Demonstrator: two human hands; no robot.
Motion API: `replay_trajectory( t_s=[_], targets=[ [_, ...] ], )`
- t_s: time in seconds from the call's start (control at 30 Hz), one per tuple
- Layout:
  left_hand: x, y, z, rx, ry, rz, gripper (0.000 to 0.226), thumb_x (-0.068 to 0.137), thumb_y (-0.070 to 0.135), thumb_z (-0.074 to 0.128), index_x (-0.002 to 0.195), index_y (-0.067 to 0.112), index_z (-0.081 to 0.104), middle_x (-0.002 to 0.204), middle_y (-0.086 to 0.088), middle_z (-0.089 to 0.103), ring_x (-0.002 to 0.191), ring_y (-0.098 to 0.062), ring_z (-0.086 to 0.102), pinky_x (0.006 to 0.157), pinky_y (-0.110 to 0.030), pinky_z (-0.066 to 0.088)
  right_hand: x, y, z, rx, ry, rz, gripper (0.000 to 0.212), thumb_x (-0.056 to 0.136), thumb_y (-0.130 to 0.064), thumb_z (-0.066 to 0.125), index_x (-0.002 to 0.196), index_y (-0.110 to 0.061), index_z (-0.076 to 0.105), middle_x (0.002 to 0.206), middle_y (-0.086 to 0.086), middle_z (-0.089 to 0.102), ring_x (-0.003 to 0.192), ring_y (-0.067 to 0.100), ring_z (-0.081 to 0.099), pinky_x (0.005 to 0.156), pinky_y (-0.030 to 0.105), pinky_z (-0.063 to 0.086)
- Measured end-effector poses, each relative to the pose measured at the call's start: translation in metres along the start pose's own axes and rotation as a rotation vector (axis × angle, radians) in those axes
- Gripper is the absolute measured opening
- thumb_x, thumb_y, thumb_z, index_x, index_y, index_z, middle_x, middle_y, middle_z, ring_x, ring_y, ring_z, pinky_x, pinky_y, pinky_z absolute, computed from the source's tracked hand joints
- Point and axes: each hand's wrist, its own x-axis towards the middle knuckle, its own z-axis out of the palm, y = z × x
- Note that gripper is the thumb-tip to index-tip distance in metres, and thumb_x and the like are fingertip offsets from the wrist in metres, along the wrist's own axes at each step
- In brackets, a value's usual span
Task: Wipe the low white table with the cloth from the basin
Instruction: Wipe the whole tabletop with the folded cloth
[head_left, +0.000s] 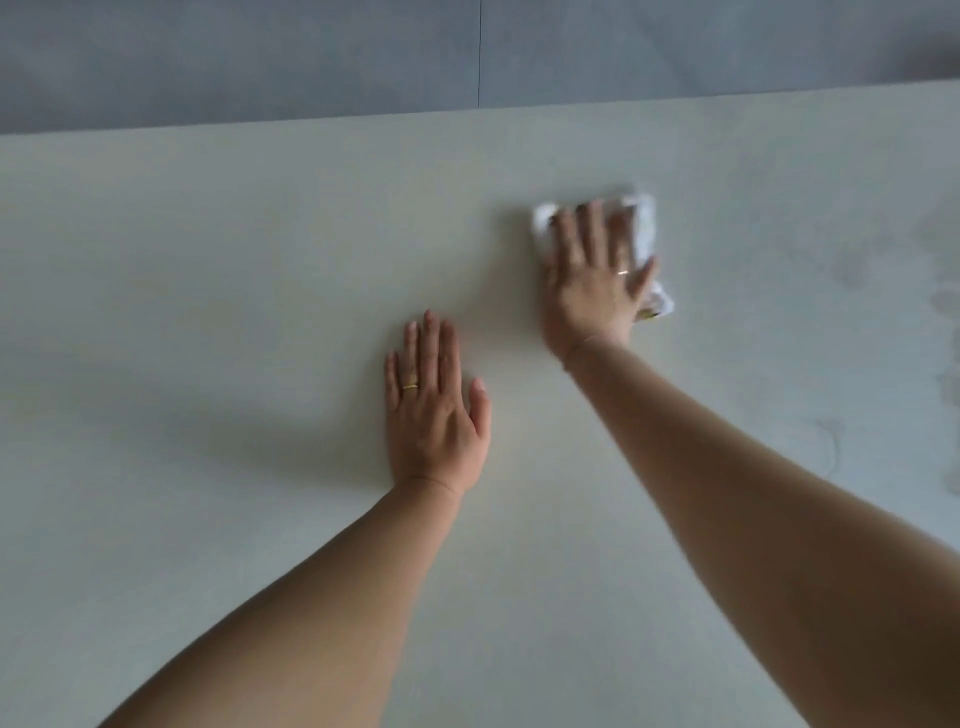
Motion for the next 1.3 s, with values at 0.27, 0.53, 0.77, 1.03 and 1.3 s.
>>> replay_trajectory(
  t_s=[0.27, 0.53, 0.77, 1.03, 1.3],
  targets=[
    [0.0, -0.002, 0.0, -0.012, 0.001, 0.01, 0.063, 0.089, 0.034, 0.033, 0.146, 0.007, 0.029, 0.154, -0.012, 0.026, 0.143, -0.027, 0.022, 0.117, -0.045, 0.019, 0.025, 0.015, -0.007, -0.205, -0.095, -0.592, 0.048, 0.1, -0.045, 0.025, 0.147, -0.039, 0.019, 0.158, -0.012, 0.015, 0.146, 0.014, 0.006, 0.114, 0.046, -0.004],
    [0.001, -0.002, 0.0, -0.047, 0.013, 0.01, 0.063, 0.089, 0.032, 0.034, 0.146, 0.007, 0.03, 0.155, -0.011, 0.025, 0.143, -0.028, 0.024, 0.116, -0.044, 0.015, 0.055, -0.035, 0.004, -0.027, 0.019, -0.014, 0.051, 0.099, -0.041, 0.022, 0.149, -0.036, 0.014, 0.159, -0.009, 0.004, 0.147, 0.018, -0.001, 0.112, 0.052, -0.013],
    [0.001, -0.002, -0.001, -0.039, 0.003, 0.009, 0.063, 0.089, 0.032, 0.037, 0.146, 0.008, 0.03, 0.155, -0.01, 0.025, 0.143, -0.026, 0.023, 0.116, -0.044, 0.017, 0.086, -0.025, -0.004, -0.19, -0.051, -0.566, 0.049, 0.099, -0.045, 0.025, 0.147, -0.035, 0.022, 0.158, -0.009, 0.016, 0.146, 0.017, 0.009, 0.115, 0.05, -0.004],
    [0.003, -0.003, 0.001, -0.023, 0.003, 0.017, 0.063, 0.088, 0.031, 0.036, 0.146, 0.007, 0.03, 0.155, -0.01, 0.025, 0.143, -0.027, 0.022, 0.116, -0.044, 0.016, 0.13, 0.031, -0.034, -0.031, 0.106, 0.243, 0.052, 0.097, -0.042, 0.021, 0.149, -0.035, 0.018, 0.159, -0.007, 0.006, 0.147, 0.018, 0.001, 0.114, 0.055, -0.009],
    [0.002, -0.003, 0.001, -0.009, -0.006, 0.017, 0.063, 0.089, 0.031, 0.034, 0.147, 0.008, 0.028, 0.155, -0.01, 0.025, 0.144, -0.027, 0.021, 0.116, -0.044, 0.016, 0.116, 0.037, -0.037, -0.177, -0.077, -0.47, 0.048, 0.1, -0.047, 0.021, 0.147, -0.04, 0.017, 0.158, -0.011, 0.011, 0.146, 0.015, 0.004, 0.114, 0.049, -0.004]
  ],
)
